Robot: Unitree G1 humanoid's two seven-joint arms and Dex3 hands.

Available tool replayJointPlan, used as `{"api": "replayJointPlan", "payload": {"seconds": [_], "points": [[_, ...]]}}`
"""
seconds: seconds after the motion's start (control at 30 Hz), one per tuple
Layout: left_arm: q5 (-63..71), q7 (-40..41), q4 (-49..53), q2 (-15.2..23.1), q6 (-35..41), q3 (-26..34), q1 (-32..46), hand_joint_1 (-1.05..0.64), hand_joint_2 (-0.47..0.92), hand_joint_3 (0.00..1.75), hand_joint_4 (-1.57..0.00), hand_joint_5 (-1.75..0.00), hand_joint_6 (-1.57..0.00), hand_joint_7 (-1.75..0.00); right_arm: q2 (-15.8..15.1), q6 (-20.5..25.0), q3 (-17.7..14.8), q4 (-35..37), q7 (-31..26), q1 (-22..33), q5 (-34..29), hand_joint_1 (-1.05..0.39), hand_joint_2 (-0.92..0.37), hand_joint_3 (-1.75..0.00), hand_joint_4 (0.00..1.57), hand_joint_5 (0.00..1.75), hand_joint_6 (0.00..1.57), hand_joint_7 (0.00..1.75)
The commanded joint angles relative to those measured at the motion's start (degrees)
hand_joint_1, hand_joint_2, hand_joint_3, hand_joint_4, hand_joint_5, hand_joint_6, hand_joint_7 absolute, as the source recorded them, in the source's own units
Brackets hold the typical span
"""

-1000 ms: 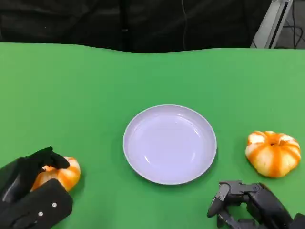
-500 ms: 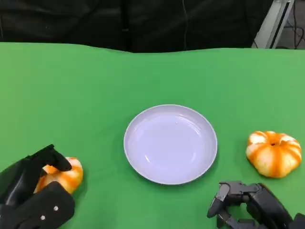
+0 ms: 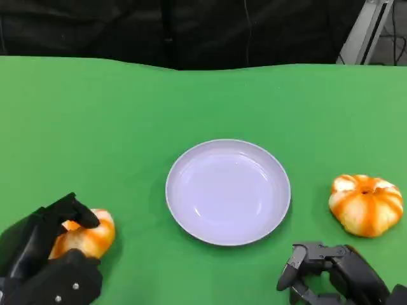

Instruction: Grasp the bread from the table and place it into the plate.

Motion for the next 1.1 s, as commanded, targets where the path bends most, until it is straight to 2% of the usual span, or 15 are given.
{"api": "replayJointPlan", "payload": {"seconds": [0.03,0.37,0.93,1.1], "points": [[0.5,1.8,-1.7,0.2,-2.8,0.4,1.2,-0.14,0.83,0.00,-0.61,-1.69,-0.59,-1.41,-0.7,0.1,-0.4,-0.2,0.0,0.6,0.5,-0.15,-0.67,-0.85,0.81,1.46,0.85,1.14],[2.6,3.1,-8.4,-0.6,-2.6,0.9,3.0,-0.13,0.85,0.00,-0.59,-1.66,-0.55,-1.42,-0.6,-0.8,-0.5,0.8,-0.2,0.1,0.3,-0.14,-0.67,-0.86,0.81,1.45,0.85,1.14],[4.4,3.0,-11.2,-1.8,-1.8,0.9,2.2,-0.15,0.85,0.00,-0.56,-1.67,-0.56,-1.41,-0.6,-1.1,-0.5,1.4,-0.1,-0.2,0.3,-0.15,-0.66,-0.86,0.81,1.46,0.85,1.13],[6.7,3.9,-11.8,-3.2,-1.4,-0.5,-1.1,-0.15,0.85,0.00,-0.55,-1.67,-0.55,-1.40,-0.4,-1.0,-0.2,1.3,-0.9,-0.3,-0.6,-0.15,-0.66,-0.86,0.81,1.46,0.85,1.14]]}}
